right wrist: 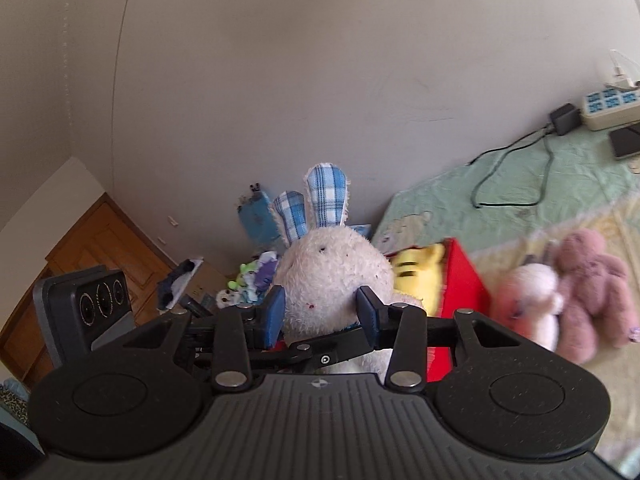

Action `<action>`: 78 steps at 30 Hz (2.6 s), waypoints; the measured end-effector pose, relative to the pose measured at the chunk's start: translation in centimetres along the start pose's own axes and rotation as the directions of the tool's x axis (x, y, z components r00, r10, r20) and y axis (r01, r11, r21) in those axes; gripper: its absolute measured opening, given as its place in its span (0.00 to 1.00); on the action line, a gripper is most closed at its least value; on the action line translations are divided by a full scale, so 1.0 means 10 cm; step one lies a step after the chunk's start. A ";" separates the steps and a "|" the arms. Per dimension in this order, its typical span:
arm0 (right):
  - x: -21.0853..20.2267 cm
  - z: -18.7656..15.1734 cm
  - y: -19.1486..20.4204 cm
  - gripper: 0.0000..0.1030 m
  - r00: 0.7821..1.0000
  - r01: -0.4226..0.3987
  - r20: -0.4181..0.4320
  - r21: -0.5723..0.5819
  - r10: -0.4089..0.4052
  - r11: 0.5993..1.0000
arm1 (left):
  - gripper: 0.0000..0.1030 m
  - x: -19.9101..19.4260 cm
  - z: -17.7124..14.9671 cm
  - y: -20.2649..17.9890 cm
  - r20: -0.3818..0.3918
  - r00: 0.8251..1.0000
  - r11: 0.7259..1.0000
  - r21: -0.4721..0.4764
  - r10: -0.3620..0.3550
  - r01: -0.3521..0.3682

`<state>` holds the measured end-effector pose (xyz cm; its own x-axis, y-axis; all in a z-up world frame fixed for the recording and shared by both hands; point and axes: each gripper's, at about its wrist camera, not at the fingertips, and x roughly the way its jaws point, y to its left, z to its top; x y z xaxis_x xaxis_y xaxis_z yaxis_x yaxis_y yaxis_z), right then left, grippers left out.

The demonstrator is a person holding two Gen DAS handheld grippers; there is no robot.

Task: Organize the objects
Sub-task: 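Lift the white bunny with the right gripper and carry it over the red box, then lower the white bunny into the red box and open the right gripper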

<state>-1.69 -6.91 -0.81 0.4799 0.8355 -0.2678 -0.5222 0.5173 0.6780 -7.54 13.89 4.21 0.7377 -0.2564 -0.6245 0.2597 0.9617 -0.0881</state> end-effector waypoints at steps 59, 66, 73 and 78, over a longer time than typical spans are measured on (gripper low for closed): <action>1.49 -0.67 0.02 0.34 0.902 0.412 -0.147 0.012 -0.406 0.911 | 0.80 0.71 -0.58 1.55 -0.360 0.915 0.979 -0.014 0.183 -0.202; 1.40 -0.70 0.04 0.35 0.907 0.405 -0.121 -0.005 -0.403 0.914 | 0.86 0.59 -0.56 1.46 -0.342 0.916 0.973 -0.017 0.211 -0.230; 1.33 -0.74 0.05 0.35 0.912 0.397 -0.099 -0.026 -0.398 0.917 | 0.87 0.55 -0.59 1.38 -0.350 0.909 0.968 -0.024 0.227 -0.251; 1.27 -0.76 0.04 0.35 0.917 0.388 -0.082 -0.026 -0.389 0.921 | 0.88 0.52 -0.61 1.35 -0.351 0.902 0.959 -0.035 0.250 -0.280</action>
<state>-1.16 5.35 -9.21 0.5856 0.5804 -0.5658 -0.3130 0.8058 0.5027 -4.01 26.11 -4.91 0.5120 0.0432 -0.8579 0.0211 0.9978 0.0628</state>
